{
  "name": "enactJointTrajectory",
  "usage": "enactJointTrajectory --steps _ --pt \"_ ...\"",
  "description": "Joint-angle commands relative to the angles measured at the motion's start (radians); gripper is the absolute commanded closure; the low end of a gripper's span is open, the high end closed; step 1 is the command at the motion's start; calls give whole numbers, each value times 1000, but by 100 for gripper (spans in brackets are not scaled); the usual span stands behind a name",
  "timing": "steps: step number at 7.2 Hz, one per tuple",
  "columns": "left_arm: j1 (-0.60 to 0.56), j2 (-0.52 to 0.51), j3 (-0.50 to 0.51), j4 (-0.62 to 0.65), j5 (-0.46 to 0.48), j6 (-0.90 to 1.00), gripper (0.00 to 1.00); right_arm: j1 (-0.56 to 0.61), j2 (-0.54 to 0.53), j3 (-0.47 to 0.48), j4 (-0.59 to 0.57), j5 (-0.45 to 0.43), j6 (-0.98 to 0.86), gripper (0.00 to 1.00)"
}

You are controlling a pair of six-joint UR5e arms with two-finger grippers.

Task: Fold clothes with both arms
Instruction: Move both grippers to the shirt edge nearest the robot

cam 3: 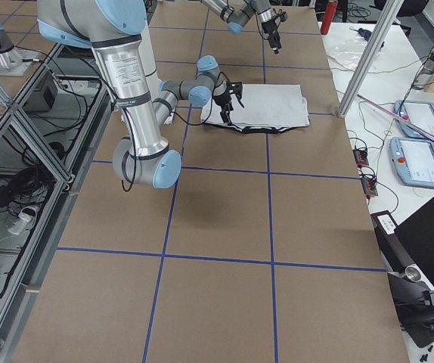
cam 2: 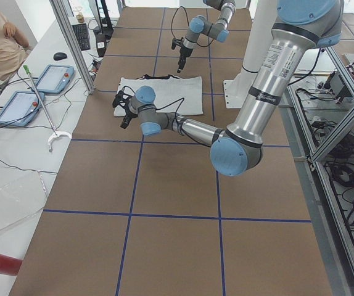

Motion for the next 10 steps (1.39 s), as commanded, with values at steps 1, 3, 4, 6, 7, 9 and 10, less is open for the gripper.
enactJointTrajectory --steps 1,3,4,6,7,9,10 --pt "156 189 -268 0 69 -226 0 -95 -73 107 45 -135 254 0" --pt "354 270 -385 3 260 -440 0 -192 -93 161 49 -256 446 0" --pt "411 274 -405 3 296 -545 0 -226 -114 162 106 -310 529 0" --pt "528 267 -410 3 371 -741 1 -277 -266 152 343 -381 585 2" --pt "578 265 -401 8 431 -807 10 -279 -270 136 362 -383 594 3" --pt "620 227 -388 84 462 -817 17 -280 -257 122 362 -383 596 3" --pt "641 224 -384 88 462 -837 18 -280 -259 120 362 -384 597 2"
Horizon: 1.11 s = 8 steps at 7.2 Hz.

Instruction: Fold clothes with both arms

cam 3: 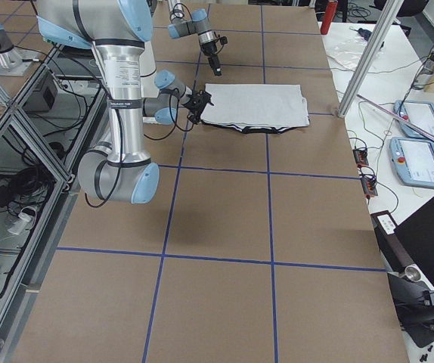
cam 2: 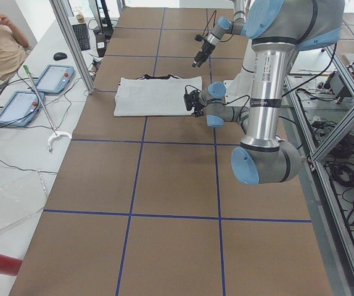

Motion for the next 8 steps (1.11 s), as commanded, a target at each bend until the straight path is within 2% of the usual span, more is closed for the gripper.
enactJointTrajectory --steps 1,4,8 --pt "44 -18 9 31 9 -37 18 -1 0 -4 3 -6 1 2" --pt "81 -22 28 33 18 -82 26 -2 3 -5 3 -6 2 2" --pt "89 -34 40 33 26 -85 29 -2 4 -5 3 -6 1 2"
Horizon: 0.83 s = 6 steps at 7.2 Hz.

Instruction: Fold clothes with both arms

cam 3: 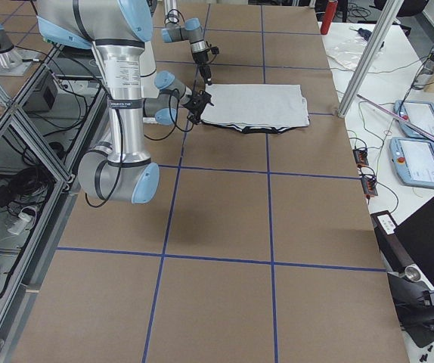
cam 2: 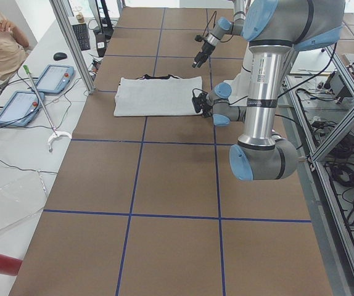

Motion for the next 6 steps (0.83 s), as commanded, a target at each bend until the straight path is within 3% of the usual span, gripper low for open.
enactJointTrajectory --steps 1,4,5,6 --pt "1 -2 7 0 0 0 29 -2 1 -2 0 0 1 2" --pt "2 -8 7 0 2 -2 38 0 1 -2 0 0 1 2" --pt "2 -8 7 -2 8 -2 53 -2 1 -2 0 0 1 2" --pt "5 -8 7 -2 23 -2 60 -2 1 -6 0 0 1 2"
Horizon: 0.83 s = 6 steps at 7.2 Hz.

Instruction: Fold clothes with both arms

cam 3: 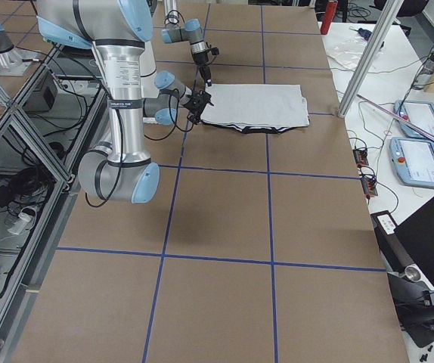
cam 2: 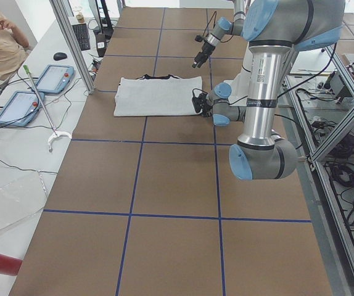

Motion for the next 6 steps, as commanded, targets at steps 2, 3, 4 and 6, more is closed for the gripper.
enactJointTrajectory --steps 2,3,4,6 --pt "4 -1 0 0 17 0 70 0 2 -5 0 0 0 2" --pt "4 1 0 0 18 0 70 0 2 -5 0 0 0 2" --pt "4 1 -1 0 18 1 70 -2 2 -6 0 0 0 2" --pt "4 1 -3 0 23 0 100 -8 33 -15 -14 -5 50 5"
